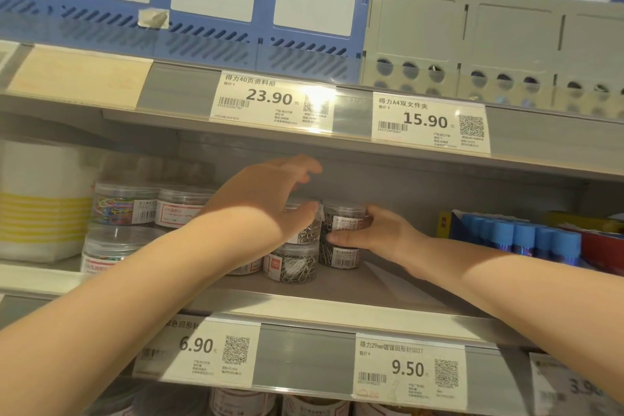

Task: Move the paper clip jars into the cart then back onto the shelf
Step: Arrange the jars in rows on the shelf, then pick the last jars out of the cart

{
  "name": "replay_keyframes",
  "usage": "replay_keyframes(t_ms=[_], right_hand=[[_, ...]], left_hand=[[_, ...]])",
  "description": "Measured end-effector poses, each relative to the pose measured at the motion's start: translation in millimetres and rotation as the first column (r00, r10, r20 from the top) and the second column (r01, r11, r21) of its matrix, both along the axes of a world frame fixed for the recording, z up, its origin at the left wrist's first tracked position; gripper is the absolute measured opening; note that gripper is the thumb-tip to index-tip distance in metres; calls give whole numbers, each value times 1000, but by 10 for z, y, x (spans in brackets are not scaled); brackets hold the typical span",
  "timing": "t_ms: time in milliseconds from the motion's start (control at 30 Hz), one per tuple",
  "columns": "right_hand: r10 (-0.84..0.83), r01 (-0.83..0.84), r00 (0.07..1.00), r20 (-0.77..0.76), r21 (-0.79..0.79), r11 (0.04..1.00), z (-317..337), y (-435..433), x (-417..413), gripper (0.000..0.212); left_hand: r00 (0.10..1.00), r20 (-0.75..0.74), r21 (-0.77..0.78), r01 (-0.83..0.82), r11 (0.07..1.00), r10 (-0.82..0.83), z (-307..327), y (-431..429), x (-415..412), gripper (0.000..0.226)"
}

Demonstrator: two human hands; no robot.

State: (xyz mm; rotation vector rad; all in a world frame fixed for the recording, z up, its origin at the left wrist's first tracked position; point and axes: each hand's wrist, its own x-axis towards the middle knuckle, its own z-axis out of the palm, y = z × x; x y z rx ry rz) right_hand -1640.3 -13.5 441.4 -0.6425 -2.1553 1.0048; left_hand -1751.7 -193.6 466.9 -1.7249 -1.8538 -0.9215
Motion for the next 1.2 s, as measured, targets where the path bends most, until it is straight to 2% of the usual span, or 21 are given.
replay_keyframes(t_ms=[133,200,333,433,633,733,833,900,967,1067,1133,1200], right_hand=[[79,-78,996,39,-38,996,23,-50,83,32],[70,-66,995,67,-59,996,47,-69,136,34],[-59,64,978,199,-17,998,132,-87,238,81],[-118,113,956,267,34,993,217,-208,377,89],[-291,238,899,326,194,952,289,-704,815,71],[-327,298,920,216,157,941,223,-1048,1210,52],[-334,314,923,191,127,941,77,-1515,1742,38],[-376,360,908,183,119,926,-56,-1852,2168,34],[-431,422,886,169,89,902,-194,-2188,2646,29],[-528,526,827,190,66,848,-378,-2726,3419,22],[-609,603,764,215,100,791,-468,-3101,3925,21],[-694,674,672,259,175,718,-536,-3485,4418,23]], left_hand=[[999,8,-8,31,999,-31,-12,7,-11,43],[999,8,-9,43,999,-43,-8,7,-16,44],[997,0,-6,72,997,-72,-2,1,-38,41],[998,-16,-31,53,998,-54,18,-10,-15,38],[997,-57,-32,53,998,-54,27,-203,259,37],[987,-86,8,137,990,-136,-22,-389,593,31],[961,-67,13,271,963,-269,-197,-637,1113,23],[938,-67,-24,340,940,-341,-346,-795,1530,27],[907,-64,-44,415,909,-417,-478,-938,1987,39],[837,-21,-71,545,836,-547,-650,-1186,2760,24],[756,16,-70,654,753,-654,-743,-1368,3291,18],[676,23,-91,735,671,-737,-811,-1536,3811,24]])
